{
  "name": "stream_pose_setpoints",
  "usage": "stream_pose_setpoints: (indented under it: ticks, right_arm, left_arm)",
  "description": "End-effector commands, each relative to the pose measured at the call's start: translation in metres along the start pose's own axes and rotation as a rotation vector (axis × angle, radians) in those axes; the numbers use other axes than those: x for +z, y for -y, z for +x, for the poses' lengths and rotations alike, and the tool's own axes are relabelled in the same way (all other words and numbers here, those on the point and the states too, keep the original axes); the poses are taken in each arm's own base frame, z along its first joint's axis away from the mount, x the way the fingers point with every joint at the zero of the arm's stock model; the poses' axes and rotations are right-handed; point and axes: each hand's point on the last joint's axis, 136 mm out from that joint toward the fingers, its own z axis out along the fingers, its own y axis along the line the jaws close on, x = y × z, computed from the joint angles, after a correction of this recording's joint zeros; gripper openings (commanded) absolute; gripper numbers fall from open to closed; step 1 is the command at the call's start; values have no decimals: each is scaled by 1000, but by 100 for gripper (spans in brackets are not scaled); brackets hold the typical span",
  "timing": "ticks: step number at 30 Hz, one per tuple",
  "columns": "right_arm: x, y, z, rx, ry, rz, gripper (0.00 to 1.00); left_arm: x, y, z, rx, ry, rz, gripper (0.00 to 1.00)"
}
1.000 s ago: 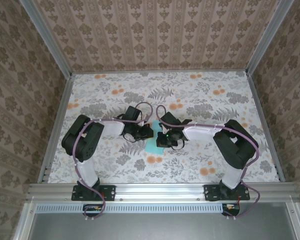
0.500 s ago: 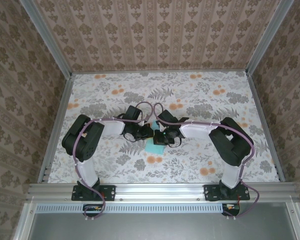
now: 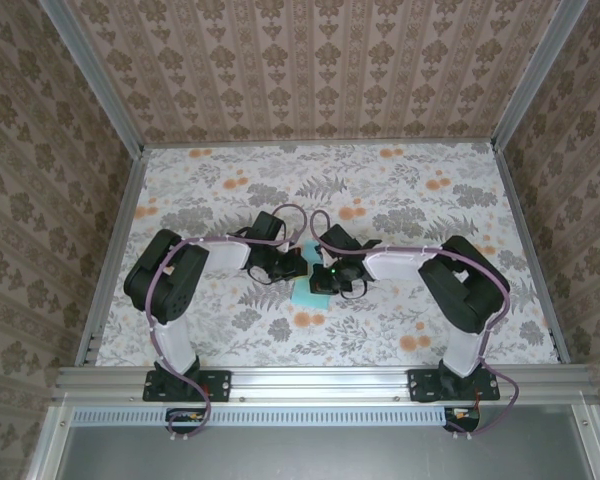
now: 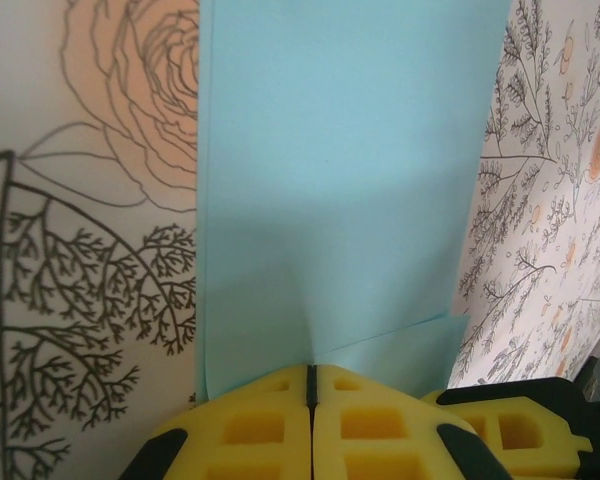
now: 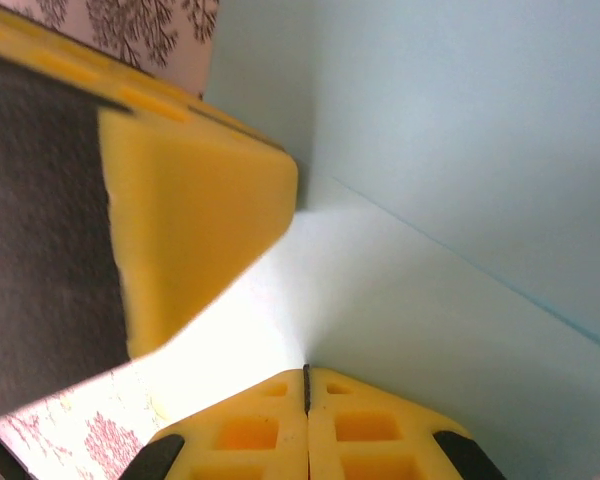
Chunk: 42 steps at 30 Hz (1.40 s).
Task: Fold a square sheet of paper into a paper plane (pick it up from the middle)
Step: Fold the triangle a second time at the center of the table.
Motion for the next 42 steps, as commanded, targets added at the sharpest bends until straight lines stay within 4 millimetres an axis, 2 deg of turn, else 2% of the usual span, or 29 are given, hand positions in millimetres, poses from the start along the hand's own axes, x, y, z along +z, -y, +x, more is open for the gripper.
stream_pose_setpoints:
  ticks: [1, 7, 14, 16, 20, 26, 28, 31, 35, 42]
  right_arm:
    - [-3, 27, 49, 36, -142, 44, 7]
    - [-11, 40, 70, 55, -154, 59, 7]
    - [-20, 43, 78, 53, -151, 62, 7]
    - [-25, 40, 75, 42, -132, 59, 7]
    - [-42, 24, 50, 17, -24, 33, 8]
    - [-62, 3, 6, 15, 150, 2, 13]
    - [-60, -2, 0, 11, 153, -4, 13]
    - [-53, -8, -5, 7, 142, -23, 12]
    - [-41, -8, -5, 11, 111, -25, 10]
    - [-23, 0, 8, 25, 42, -9, 9]
  left_arm:
    - [9, -46, 23, -85, -58, -161, 6]
    - [12, -53, 28, -96, -72, -175, 5]
    - [10, -48, 23, -81, -70, -173, 6]
    - [9, -43, 20, -69, -69, -164, 6]
    - [4, -18, 7, -31, -50, -101, 8]
    - [-22, 45, -16, 54, 29, 43, 19]
    - [-29, 53, -17, 69, 49, 51, 19]
    - [-31, 49, -11, 64, 52, 42, 16]
    - [-23, 40, 3, 38, 26, 45, 12]
    - [-7, 38, 17, 18, -13, 64, 9]
